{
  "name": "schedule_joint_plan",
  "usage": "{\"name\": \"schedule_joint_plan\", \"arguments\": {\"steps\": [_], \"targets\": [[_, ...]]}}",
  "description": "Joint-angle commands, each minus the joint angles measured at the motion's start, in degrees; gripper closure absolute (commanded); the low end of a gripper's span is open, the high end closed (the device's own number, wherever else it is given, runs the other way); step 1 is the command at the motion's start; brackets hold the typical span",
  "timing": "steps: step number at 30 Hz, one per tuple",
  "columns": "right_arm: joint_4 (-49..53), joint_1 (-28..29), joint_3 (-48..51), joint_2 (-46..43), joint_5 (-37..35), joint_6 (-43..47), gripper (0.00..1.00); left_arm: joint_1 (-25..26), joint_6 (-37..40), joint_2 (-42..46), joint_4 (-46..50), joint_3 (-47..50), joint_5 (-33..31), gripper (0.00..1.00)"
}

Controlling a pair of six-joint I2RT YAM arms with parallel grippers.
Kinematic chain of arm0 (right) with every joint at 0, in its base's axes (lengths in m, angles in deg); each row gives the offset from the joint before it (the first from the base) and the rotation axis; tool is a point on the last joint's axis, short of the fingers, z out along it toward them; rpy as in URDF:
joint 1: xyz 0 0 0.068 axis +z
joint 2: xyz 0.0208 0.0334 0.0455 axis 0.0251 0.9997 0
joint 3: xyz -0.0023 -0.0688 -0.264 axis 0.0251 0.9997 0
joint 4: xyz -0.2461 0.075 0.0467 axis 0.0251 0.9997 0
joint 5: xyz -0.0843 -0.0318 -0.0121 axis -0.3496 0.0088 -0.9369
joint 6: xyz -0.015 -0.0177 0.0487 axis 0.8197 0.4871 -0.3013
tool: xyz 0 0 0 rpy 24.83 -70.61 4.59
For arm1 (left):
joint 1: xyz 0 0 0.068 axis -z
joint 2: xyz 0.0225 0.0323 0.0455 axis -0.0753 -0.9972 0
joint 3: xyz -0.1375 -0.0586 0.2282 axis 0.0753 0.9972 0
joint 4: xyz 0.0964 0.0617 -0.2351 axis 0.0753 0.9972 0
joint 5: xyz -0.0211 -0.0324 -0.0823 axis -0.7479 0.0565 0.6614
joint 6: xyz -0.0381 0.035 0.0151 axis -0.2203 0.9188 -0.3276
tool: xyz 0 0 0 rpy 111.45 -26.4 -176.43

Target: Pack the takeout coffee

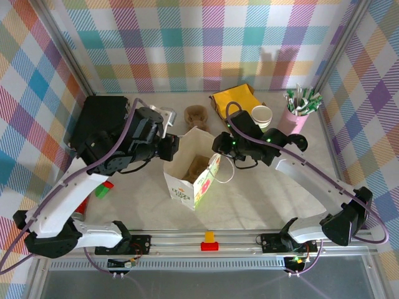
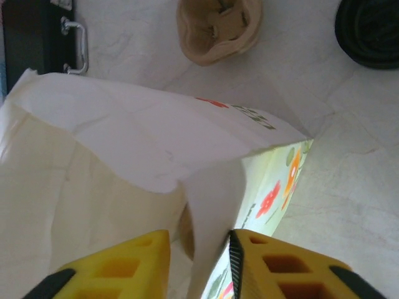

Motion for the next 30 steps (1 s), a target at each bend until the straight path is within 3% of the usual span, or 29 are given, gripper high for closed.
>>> {"name": "schedule_joint_plan", "arguments": {"steps": [1,6,13,23,30], "targets": [[-1.98,-0.39,-0.87,-1.0,0.71,2.06,0.79,-0.59,0.92,1.51,0.65,1.22,-1.76,0.9],[-4.69,-0.4,-1.68,-2.67,1.92,7.61,0.91,-0.87,1.01,3.93,0.0,2.49,-3.12,0.91],[-9.74,-0.4,-0.71,-4.95,6.22,14.83,0.99,-1.0,1.41,8.61,-3.0,5.34,-6.06,0.95],[-19.09,0.84,5.89,-10.88,13.68,24.5,0.99,-1.05,4.72,14.07,-6.9,8.97,-6.85,0.96],[-21.46,0.93,9.65,-14.16,13.83,25.88,0.99,-1.1,5.59,14.45,-7.51,9.91,-6.39,0.96]]}}
